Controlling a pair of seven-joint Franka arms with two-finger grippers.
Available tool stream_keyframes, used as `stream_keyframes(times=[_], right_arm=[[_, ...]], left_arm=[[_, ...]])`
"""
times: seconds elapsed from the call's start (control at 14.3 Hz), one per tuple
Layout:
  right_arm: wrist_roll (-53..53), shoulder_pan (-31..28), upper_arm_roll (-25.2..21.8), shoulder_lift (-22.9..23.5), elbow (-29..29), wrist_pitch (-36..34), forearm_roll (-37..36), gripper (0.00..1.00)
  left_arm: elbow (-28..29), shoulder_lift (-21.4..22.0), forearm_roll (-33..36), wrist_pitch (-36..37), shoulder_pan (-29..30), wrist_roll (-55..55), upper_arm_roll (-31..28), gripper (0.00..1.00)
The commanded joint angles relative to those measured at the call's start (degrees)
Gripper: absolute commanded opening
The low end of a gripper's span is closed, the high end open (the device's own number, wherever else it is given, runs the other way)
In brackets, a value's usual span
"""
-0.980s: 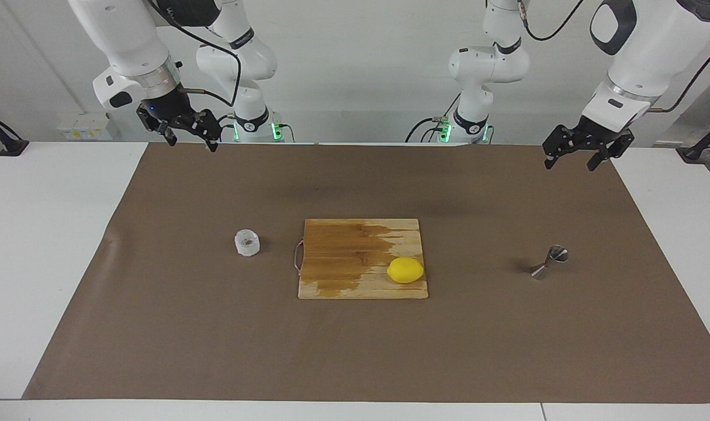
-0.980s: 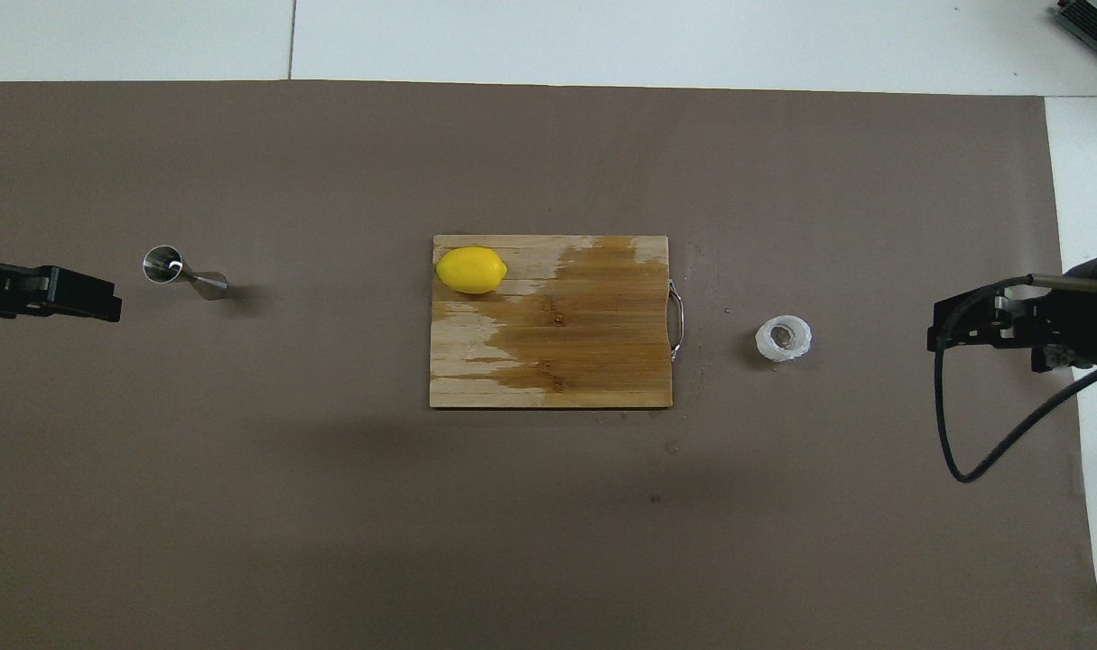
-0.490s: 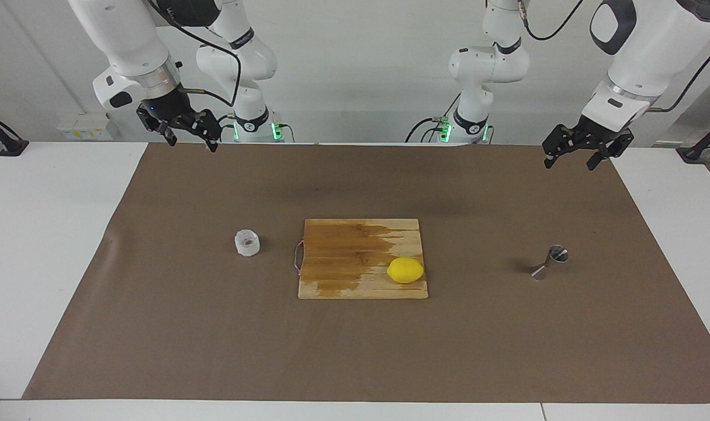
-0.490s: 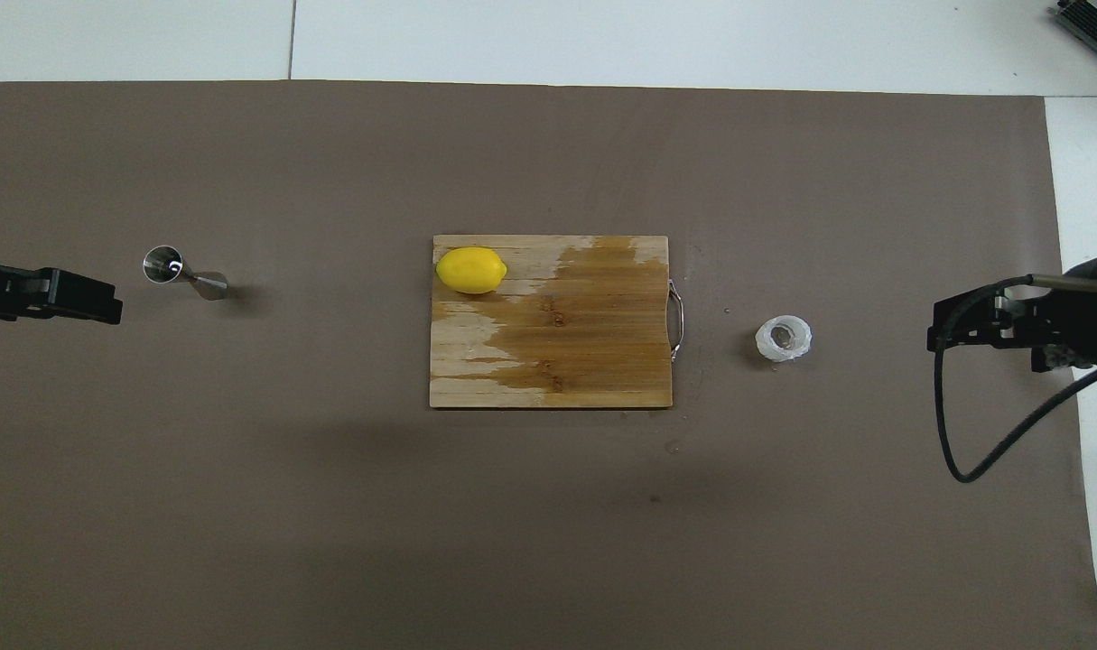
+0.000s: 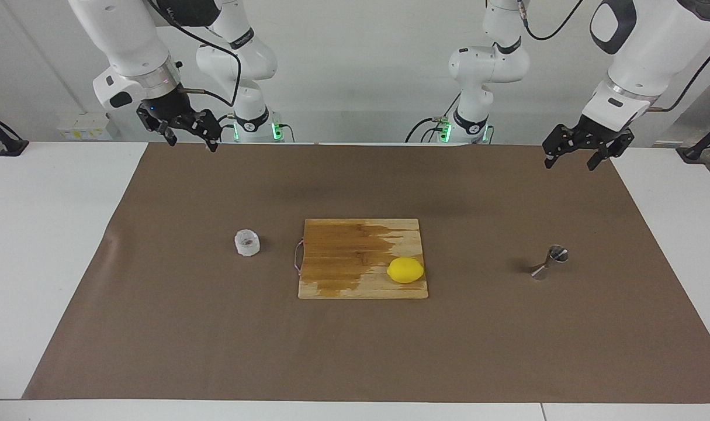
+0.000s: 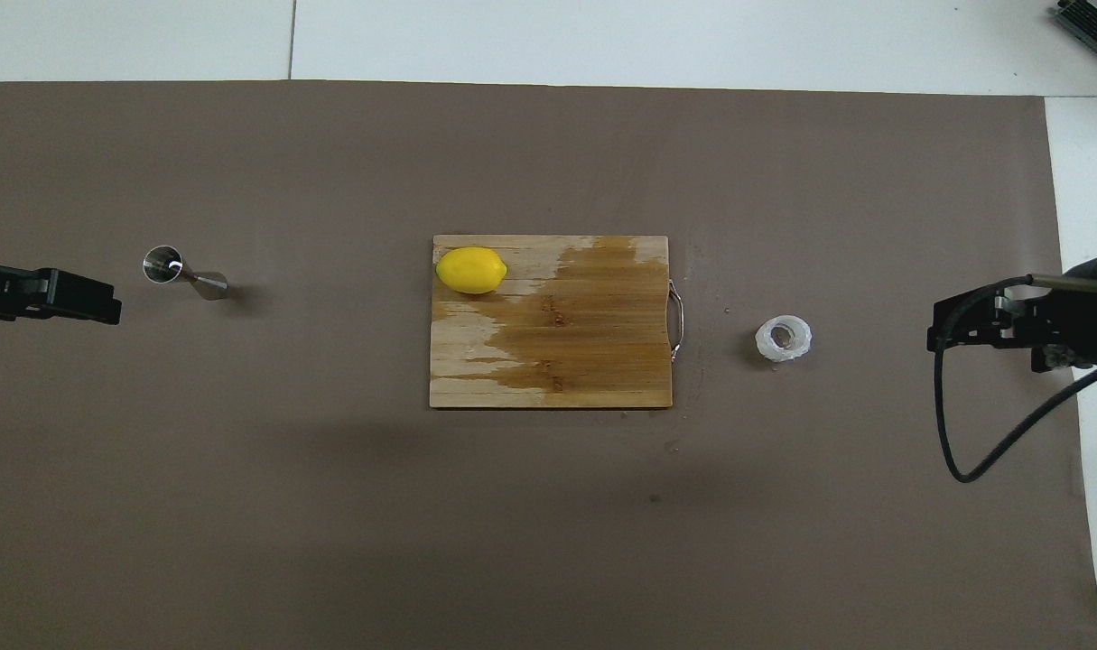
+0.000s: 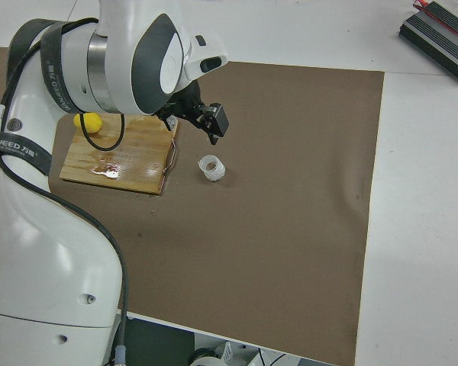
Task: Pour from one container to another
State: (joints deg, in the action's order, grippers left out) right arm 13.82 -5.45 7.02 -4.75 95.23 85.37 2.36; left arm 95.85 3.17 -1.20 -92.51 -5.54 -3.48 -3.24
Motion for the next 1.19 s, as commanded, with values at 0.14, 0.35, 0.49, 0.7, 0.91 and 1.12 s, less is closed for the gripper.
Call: stream_keyframes(times=[0.14,0.35,0.49,0.7,0.91,1.12], right_arm=[[-1.26,-0.88,0.28,0.00,-0.30,0.23,1.59,1.00],[-1.26,-0.88,0.28,0.00,-0.39,0.23,1.59,1.00],[-1.26,-0.88,0.28,0.00,-0.39,0.15,1.59,1.00],[-1.26,-0.88,0.28,-0.09,-0.39,0.15,1.59,1.00],[-1.26,-0.88,0.28,-0.09,-0.39,0.14,1.59,1.00],[-1.26,-0.88,0.28,-0.09,-0.39,0.15,1.59,1.00]], left_arm=[[-1.36,-2.54,-0.29,-0.30,0.61,0.32,0.17,1.00],[-8.36,-11.22,-1.88,0.04,2.90,0.41,0.08,1.00],[-15.66,-18.34,-2.14,0.05,3.86,0.49,0.08,1.00],[-18.32,-23.02,-4.59,-2.58,7.11,1.89,0.08,1.00],[-20.18,-27.16,-10.20,-3.29,9.13,12.76,0.08,1.00],[-19.65,-29.52,-16.19,-2.86,11.95,21.91,0.08,1.00]])
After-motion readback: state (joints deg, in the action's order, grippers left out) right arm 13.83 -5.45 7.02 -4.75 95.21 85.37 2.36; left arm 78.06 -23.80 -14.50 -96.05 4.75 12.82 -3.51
